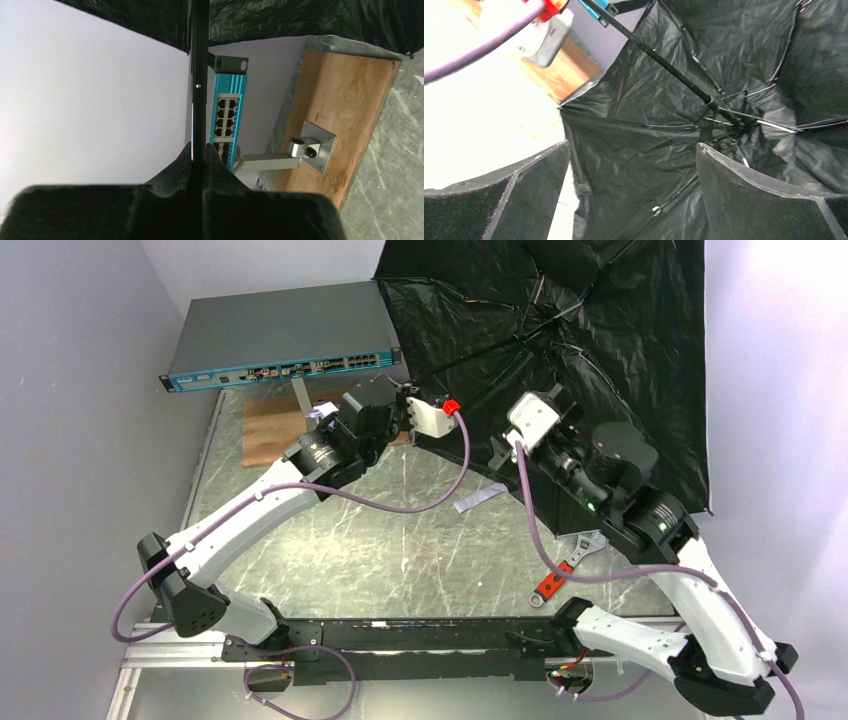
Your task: Open the umbrella
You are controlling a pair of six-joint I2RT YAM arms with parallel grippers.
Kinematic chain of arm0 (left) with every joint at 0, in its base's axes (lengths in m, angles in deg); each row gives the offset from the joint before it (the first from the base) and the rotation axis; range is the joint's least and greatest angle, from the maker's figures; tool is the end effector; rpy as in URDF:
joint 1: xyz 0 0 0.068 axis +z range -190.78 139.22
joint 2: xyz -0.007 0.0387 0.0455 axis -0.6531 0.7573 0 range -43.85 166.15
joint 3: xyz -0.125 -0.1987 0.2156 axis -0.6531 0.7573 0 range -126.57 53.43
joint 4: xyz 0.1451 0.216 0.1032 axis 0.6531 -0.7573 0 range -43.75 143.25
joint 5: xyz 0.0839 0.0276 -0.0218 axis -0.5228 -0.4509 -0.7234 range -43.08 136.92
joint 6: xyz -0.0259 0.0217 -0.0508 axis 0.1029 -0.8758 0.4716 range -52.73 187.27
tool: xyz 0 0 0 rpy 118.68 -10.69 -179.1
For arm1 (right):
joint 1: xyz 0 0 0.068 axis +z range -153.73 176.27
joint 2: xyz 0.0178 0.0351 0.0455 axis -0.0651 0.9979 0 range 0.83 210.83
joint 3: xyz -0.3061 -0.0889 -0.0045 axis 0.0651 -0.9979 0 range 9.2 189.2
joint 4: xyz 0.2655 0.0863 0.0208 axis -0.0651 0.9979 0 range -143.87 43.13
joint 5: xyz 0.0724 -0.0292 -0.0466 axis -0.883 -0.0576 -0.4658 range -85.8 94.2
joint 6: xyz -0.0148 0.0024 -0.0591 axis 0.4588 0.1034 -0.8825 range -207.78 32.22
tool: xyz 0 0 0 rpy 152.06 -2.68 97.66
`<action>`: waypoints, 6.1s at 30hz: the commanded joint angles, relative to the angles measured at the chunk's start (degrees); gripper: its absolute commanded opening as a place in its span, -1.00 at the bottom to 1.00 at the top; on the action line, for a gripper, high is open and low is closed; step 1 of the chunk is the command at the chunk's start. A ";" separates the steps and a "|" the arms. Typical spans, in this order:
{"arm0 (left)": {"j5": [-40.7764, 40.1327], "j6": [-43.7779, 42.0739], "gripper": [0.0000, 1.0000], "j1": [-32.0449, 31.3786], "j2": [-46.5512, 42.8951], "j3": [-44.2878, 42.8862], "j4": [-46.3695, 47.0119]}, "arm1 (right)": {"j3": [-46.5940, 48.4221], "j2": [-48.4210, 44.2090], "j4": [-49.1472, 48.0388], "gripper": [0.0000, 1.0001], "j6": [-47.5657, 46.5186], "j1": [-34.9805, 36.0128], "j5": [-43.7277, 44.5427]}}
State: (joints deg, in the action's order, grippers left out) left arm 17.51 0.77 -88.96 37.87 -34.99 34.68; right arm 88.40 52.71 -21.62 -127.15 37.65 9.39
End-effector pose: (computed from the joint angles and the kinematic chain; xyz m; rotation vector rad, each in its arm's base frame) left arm 0.2449 -0.2402 0.4886 1.2811 1.2671 0.6842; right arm 0.1186 0.0991 0.5229 -1.0199 1.3055 -0.0482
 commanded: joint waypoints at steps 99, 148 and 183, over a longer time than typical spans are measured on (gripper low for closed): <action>16.18 22.66 -0.77 -2.61 -15.90 8.56 -8.43 | -28.22 14.24 -63.47 -1.00 -54.49 -24.80 -0.13; 21.98 37.47 -0.90 8.38 -14.76 22.18 -41.89 | -12.19 23.54 -62.53 -0.99 -70.49 -48.45 -19.78; 22.14 31.41 -1.00 8.87 -35.24 35.46 -38.55 | -8.34 26.06 -67.07 -0.84 -72.62 -57.94 -18.09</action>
State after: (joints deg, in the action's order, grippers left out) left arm 52.15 31.89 -83.39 9.49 -5.18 32.80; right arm 77.99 78.72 -74.47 -194.98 -2.37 -42.91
